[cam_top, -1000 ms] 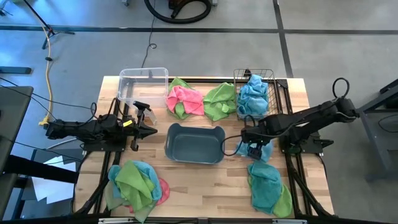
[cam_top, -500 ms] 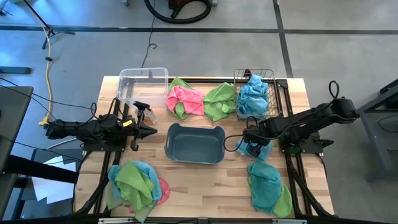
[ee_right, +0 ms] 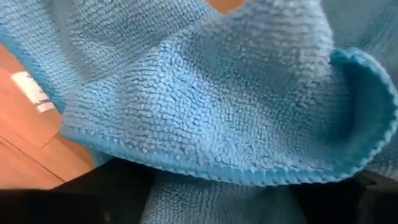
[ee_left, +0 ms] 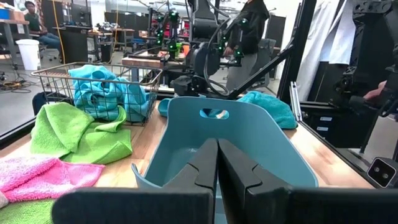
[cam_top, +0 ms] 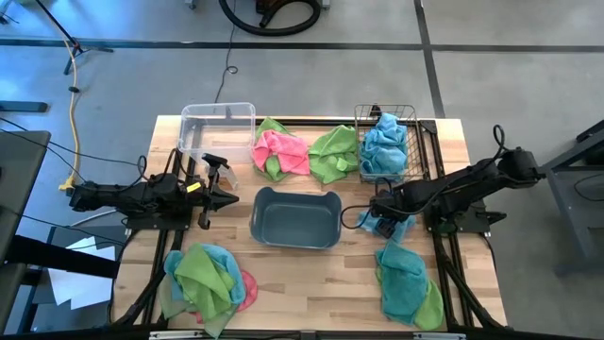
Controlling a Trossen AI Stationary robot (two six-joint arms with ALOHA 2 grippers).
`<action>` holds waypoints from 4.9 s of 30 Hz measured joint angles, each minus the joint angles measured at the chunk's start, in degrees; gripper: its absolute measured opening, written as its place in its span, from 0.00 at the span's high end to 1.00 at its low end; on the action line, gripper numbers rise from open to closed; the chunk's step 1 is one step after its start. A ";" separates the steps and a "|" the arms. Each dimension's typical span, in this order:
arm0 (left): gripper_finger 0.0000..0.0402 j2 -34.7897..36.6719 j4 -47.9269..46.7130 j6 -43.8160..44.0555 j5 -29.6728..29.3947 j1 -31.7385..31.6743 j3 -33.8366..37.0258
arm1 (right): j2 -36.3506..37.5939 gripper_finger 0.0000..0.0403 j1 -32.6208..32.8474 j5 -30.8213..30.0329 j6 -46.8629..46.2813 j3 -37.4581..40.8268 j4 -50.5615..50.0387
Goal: Sort microfiber towel by color & place in baskets
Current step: Put the blue microfiber cloth into the gold wire basket, then put the green microfiber cloth into the transparent bin
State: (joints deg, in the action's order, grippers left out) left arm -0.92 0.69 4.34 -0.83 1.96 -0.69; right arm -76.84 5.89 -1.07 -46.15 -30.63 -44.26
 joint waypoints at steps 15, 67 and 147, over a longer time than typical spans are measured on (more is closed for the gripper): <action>1.00 -0.01 -0.02 0.00 -0.01 0.02 0.00 | 4.56 0.98 0.61 -0.70 2.18 -8.77 -6.66; 1.00 0.01 0.00 0.00 0.01 0.00 0.00 | 24.44 0.98 -1.96 -6.71 30.97 -8.57 57.01; 1.00 0.01 -0.02 0.00 0.01 0.02 0.02 | -7.07 0.31 -54.27 -1.56 50.33 -47.30 -20.93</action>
State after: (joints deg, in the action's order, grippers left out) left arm -0.91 0.67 4.34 -0.82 1.97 -0.67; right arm -83.91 -48.38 -2.63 4.18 -77.93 -65.19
